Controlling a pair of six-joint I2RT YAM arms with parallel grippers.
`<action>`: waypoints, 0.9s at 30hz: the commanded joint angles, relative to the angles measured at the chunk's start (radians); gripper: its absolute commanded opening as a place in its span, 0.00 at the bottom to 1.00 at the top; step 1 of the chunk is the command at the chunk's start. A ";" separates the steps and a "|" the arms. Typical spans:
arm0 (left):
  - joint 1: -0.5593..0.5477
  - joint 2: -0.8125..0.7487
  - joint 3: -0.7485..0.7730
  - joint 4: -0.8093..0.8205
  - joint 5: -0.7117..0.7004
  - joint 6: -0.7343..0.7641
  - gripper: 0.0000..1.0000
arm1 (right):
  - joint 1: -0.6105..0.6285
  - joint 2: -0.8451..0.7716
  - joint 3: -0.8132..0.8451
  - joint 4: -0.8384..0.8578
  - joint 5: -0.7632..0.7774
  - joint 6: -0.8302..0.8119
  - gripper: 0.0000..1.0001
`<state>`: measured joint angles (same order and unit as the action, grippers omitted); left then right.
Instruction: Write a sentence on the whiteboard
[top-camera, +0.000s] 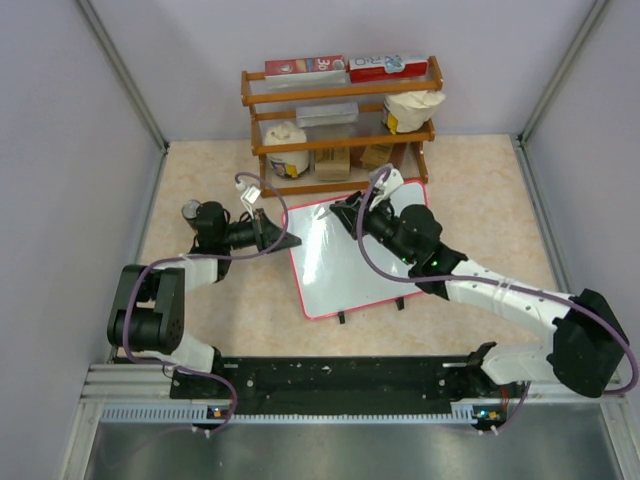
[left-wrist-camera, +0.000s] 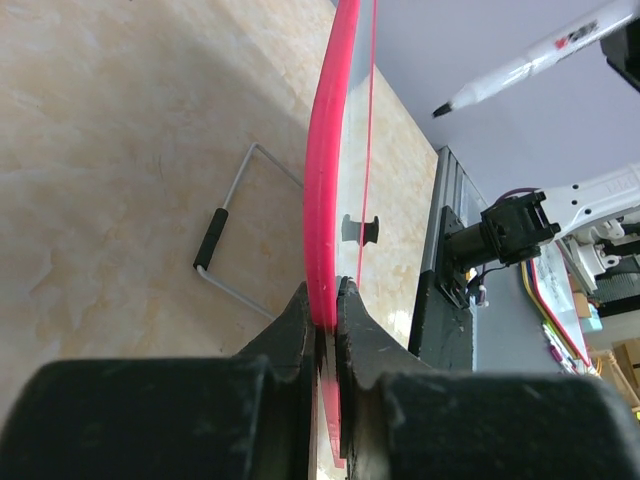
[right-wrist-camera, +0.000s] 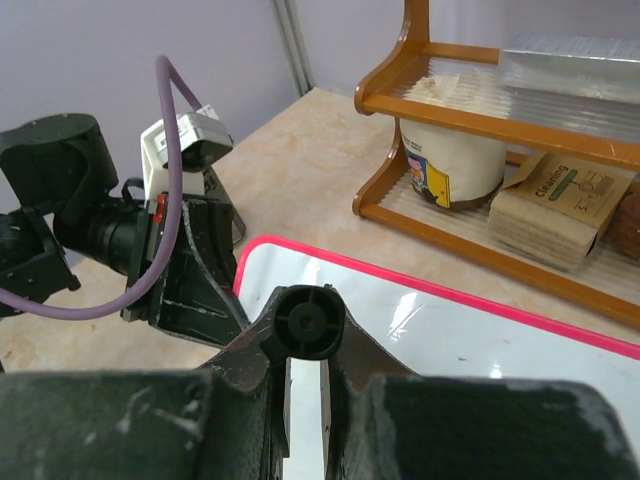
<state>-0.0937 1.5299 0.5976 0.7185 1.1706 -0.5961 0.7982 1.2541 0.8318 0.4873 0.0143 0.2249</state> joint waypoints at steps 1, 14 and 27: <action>0.000 0.001 -0.004 0.006 -0.006 0.153 0.00 | 0.067 0.033 0.023 0.083 0.114 -0.088 0.00; 0.000 0.013 -0.001 0.002 -0.011 0.160 0.00 | 0.113 0.083 0.021 0.148 0.216 -0.105 0.00; 0.002 0.015 0.002 -0.001 -0.009 0.160 0.00 | 0.113 0.125 -0.002 0.143 0.231 -0.078 0.00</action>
<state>-0.0891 1.5311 0.5980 0.6945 1.1671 -0.5884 0.8993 1.3777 0.8318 0.5915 0.2241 0.1360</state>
